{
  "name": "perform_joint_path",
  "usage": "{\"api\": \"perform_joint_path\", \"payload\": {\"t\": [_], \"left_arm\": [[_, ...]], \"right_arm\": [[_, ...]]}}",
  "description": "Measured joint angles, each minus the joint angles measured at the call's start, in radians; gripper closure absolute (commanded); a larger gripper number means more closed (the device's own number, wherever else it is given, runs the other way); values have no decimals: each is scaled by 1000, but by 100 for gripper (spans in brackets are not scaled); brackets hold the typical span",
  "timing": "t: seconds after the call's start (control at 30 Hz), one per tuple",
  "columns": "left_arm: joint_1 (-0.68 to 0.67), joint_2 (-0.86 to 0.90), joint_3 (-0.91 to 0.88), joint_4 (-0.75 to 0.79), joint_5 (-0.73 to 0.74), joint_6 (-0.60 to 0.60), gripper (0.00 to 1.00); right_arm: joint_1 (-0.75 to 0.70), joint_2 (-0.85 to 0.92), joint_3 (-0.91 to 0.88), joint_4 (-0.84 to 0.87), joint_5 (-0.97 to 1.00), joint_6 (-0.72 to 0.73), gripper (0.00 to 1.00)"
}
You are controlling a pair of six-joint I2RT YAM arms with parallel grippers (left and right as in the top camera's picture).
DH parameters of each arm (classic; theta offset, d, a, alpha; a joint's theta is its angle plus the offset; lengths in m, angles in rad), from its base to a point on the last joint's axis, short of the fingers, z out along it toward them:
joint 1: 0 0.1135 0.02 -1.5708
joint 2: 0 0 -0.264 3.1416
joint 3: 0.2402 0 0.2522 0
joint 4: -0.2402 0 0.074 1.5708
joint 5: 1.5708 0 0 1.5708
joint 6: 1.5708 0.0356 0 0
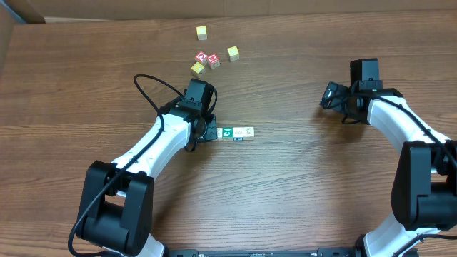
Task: Flip 5 blocks
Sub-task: 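Set the red I block against the K block and open the left gripper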
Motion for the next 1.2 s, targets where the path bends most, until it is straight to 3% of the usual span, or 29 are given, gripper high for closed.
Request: {"api": "perform_joint_path", "payload": {"t": [0.3,0.63,0.97,1.07,1.2], "left_arm": [[0,0,-16,13,-1,0,77],[0,0,-24,22,-22,0,57],[1,0,38,-90,-23,-1,56],[6,-3,124,-135,-23,0,62],[17,-20,190,-138,-45,3,94]], "right_arm": [[0,0,0,0,0,0,0],[0,0,0,0,0,0,0],[0,0,0,0,0,0,0],[0,0,0,0,0,0,0],[0,0,0,0,0,0,0]]}}
